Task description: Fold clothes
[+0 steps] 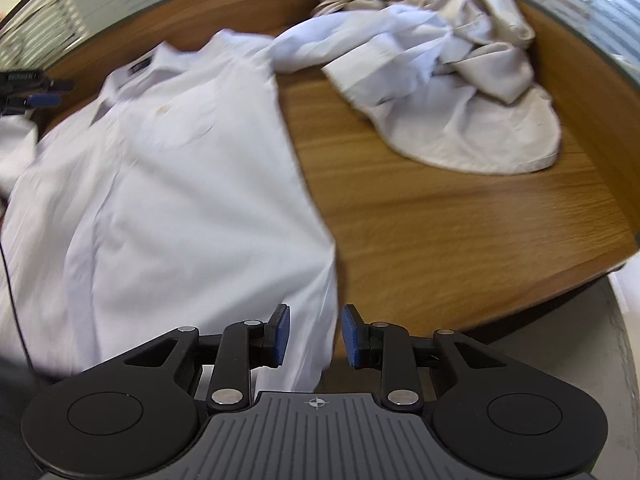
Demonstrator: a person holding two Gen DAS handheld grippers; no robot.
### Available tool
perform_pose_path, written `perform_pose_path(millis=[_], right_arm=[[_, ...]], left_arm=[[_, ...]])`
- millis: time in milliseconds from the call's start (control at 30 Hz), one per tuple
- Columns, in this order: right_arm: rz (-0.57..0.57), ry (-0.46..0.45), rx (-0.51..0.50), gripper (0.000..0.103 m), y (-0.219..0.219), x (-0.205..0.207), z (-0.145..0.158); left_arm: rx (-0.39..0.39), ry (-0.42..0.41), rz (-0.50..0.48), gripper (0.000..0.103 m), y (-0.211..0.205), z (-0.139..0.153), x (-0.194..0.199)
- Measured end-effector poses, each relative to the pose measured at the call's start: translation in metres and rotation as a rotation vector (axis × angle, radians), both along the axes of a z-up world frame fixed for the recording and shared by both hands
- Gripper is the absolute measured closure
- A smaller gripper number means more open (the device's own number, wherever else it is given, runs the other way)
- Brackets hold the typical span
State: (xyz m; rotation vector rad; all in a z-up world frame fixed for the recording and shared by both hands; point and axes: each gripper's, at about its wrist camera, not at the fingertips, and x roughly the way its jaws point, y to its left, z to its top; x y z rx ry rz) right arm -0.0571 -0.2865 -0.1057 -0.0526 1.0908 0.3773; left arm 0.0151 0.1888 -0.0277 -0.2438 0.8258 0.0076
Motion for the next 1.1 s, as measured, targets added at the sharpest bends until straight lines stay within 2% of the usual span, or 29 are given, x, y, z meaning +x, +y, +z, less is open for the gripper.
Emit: perform_pose_path(millis=[100,300,500,600,633,700,800,967,1100], right_arm=[[0.057,0.021,0.023,0.072,-0.005,-0.014,-0.008],[0.126,0.046,0.064,0.071,-0.011,-0.044,-0.028],[0.139,0.071,0.118,0.071,-0.012,-0.045,-0.047],[0.145,0.084,0.146,0.073,-0.013,-0.045,-0.056],[0.149,0.088,0.155,0.076,-0.013,-0.045,-0.059],[0.168,0.093,0.167,0.096,-0.014,-0.045,-0.058],[0.194,0.102,0.185,0.099,-0.018,-0.044,-0.053],[0.251,0.107,0.203,0.1,-0.055,-0.044,-0.028],[0.252,0.134,0.215,0.1,-0.092,-0.032,-0.017]], left_arm=[[0.014,0.02,0.073,0.037,-0.007,-0.002,-0.047],[0.016,0.067,0.226,0.036,-0.025,-0.023,-0.135],[0.015,0.134,0.29,0.036,-0.05,-0.05,-0.187],[0.026,0.153,0.28,0.036,-0.062,-0.06,-0.199],[0.03,0.166,0.278,0.036,-0.065,-0.064,-0.199],[0.025,0.198,0.272,0.037,-0.067,-0.073,-0.199],[0.003,0.253,0.256,0.036,-0.068,-0.089,-0.195],[0.064,0.254,0.203,0.036,-0.076,-0.092,-0.193],[0.053,0.237,0.199,0.032,-0.075,-0.092,-0.194]])
